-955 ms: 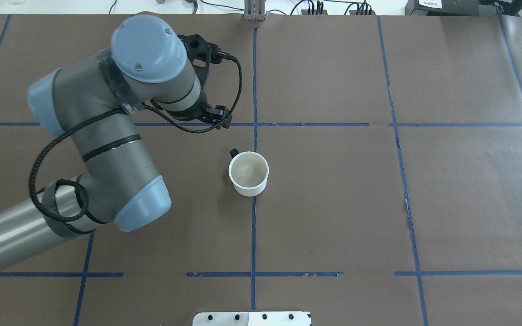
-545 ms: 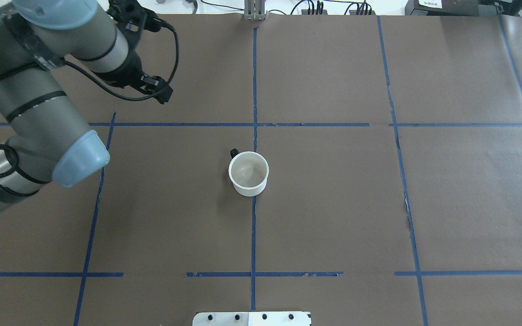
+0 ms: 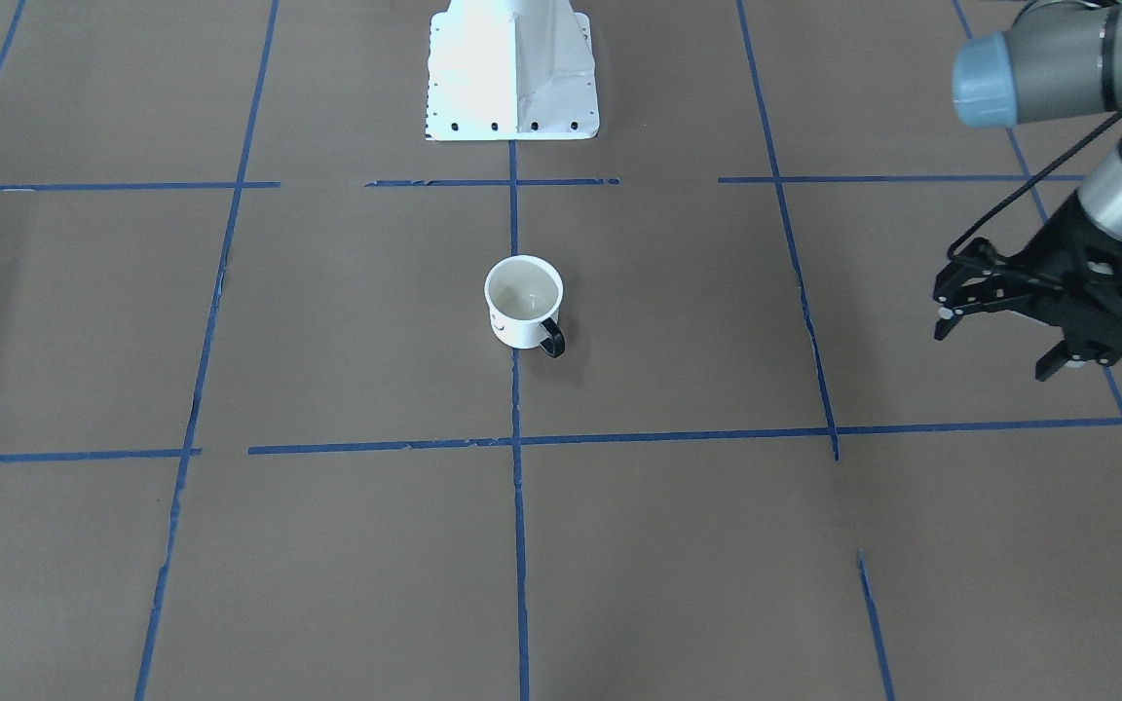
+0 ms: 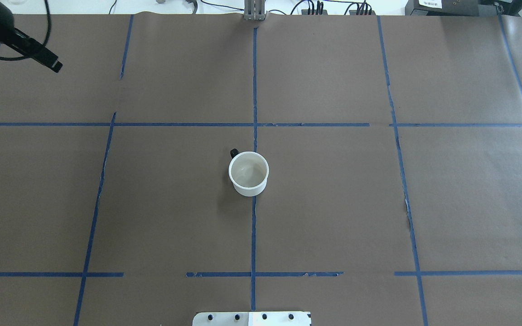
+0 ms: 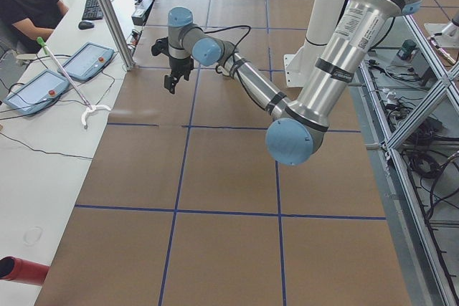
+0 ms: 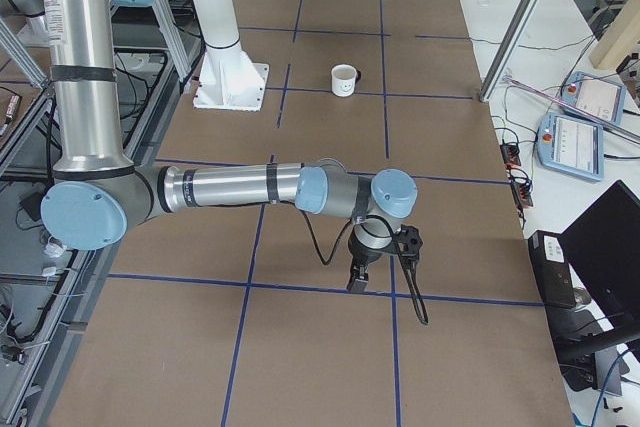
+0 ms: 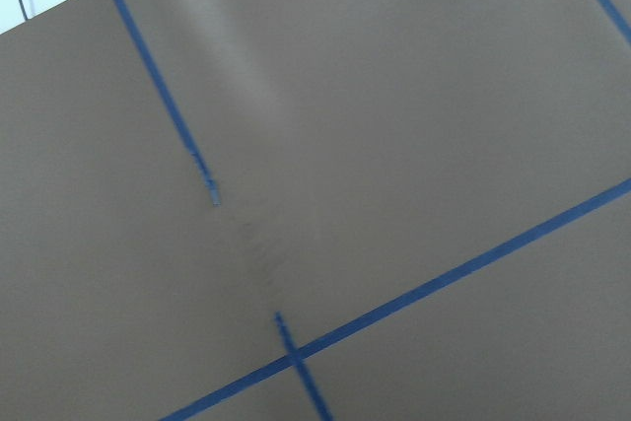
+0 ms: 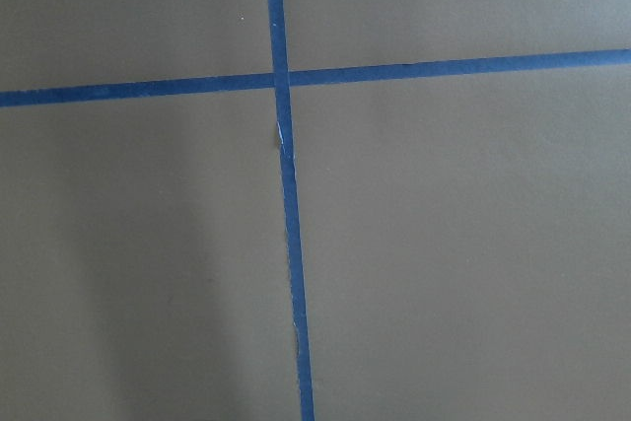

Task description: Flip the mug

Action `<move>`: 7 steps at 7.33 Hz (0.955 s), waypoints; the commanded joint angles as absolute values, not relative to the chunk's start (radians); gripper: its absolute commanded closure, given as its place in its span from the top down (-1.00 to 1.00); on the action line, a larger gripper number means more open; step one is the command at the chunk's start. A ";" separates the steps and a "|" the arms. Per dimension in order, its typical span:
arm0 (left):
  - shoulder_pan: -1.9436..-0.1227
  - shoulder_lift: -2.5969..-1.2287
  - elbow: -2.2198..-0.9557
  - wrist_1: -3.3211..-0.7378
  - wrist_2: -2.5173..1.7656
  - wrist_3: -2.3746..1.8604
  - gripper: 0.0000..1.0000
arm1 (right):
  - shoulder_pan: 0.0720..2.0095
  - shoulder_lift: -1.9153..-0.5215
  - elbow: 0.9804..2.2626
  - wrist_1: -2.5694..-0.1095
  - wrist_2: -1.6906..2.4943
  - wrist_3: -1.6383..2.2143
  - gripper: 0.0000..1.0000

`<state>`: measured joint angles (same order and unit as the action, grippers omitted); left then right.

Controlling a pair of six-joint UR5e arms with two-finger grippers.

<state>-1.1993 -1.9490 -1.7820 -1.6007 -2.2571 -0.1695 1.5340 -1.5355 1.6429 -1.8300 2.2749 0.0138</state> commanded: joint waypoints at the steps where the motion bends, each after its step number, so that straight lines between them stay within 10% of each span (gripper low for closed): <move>1: -1.256 -1.892 -1.770 -1.628 -2.306 -0.144 1.00 | 1.534 -1.536 1.643 -1.830 2.275 0.014 1.00; 7: -1.431 -1.784 -1.561 -1.669 -2.316 0.084 1.00 | 1.534 -1.536 1.643 -1.830 2.275 0.014 1.00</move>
<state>-1.3755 -1.8104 -1.6343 -1.6443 -2.3148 0.0173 1.5340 -1.5355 1.6429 -1.8300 2.2749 0.0138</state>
